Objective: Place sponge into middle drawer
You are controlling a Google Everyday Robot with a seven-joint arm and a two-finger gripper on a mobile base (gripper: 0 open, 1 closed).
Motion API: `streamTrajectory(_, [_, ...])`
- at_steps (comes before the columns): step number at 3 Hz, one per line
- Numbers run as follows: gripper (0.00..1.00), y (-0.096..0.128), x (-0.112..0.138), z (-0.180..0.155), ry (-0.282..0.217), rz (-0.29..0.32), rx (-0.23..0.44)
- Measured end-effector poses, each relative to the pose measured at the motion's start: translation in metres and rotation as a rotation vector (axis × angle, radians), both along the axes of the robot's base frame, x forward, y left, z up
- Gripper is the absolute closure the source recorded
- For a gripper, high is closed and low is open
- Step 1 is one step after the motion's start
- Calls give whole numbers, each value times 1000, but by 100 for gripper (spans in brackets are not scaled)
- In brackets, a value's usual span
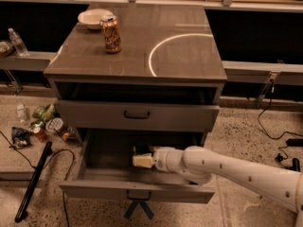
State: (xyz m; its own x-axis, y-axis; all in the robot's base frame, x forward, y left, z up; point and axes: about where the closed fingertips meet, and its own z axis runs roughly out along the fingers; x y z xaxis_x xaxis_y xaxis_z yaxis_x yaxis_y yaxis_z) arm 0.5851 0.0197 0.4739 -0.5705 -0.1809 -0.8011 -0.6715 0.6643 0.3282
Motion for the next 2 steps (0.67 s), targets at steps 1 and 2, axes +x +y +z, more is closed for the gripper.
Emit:
streamTrajectory(1, [3, -18, -8, 17, 13, -30, -16])
streamTrajectory(2, [26, -52, -22, 49, 12, -55, -18])
